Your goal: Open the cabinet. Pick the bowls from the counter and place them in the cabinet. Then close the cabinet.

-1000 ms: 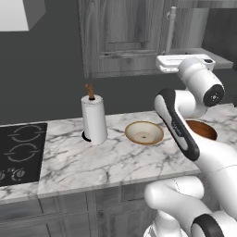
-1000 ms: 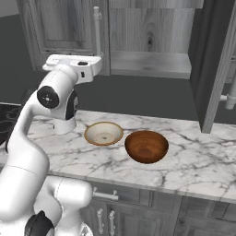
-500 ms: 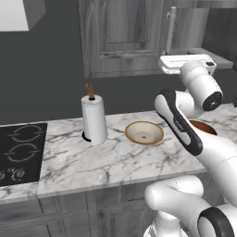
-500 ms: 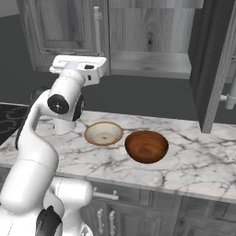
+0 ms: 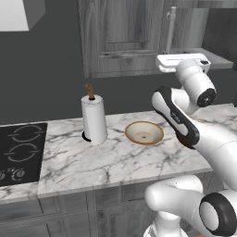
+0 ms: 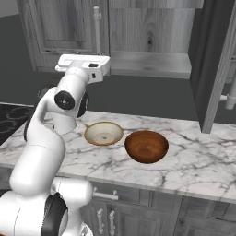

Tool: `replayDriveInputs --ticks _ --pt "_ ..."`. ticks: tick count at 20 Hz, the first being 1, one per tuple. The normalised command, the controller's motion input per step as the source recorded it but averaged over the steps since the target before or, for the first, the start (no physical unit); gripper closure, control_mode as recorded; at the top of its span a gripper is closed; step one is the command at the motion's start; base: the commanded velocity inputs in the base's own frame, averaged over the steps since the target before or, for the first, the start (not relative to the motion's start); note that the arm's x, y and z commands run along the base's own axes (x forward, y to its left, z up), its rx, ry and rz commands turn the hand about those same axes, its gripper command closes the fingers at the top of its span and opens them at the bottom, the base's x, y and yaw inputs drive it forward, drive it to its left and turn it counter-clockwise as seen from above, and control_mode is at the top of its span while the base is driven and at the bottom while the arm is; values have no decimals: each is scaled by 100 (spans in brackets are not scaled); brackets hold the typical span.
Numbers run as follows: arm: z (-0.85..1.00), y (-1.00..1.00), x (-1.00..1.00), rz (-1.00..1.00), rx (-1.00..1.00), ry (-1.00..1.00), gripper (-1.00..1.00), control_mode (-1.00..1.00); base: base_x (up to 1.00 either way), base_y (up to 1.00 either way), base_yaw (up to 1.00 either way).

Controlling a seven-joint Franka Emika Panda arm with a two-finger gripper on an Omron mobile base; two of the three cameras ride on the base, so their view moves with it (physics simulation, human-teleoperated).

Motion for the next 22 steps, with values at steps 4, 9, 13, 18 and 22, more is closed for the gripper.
replayDriveInputs --ticks 4,9,13,18,22 --pt "-1 0 36 0 0 4 -100 -100 0 0 0" --pt "0 0 32 0 0 5 -100 -100 0 0 0" --pt "0 0 33 0 0 3 -100 -100 0 0 0" --pt "-2 -4 32 0 0 0 -100 -100 0 0 0" --pt "-1 -10 29 0 0 0 -100 -100 0 0 0"
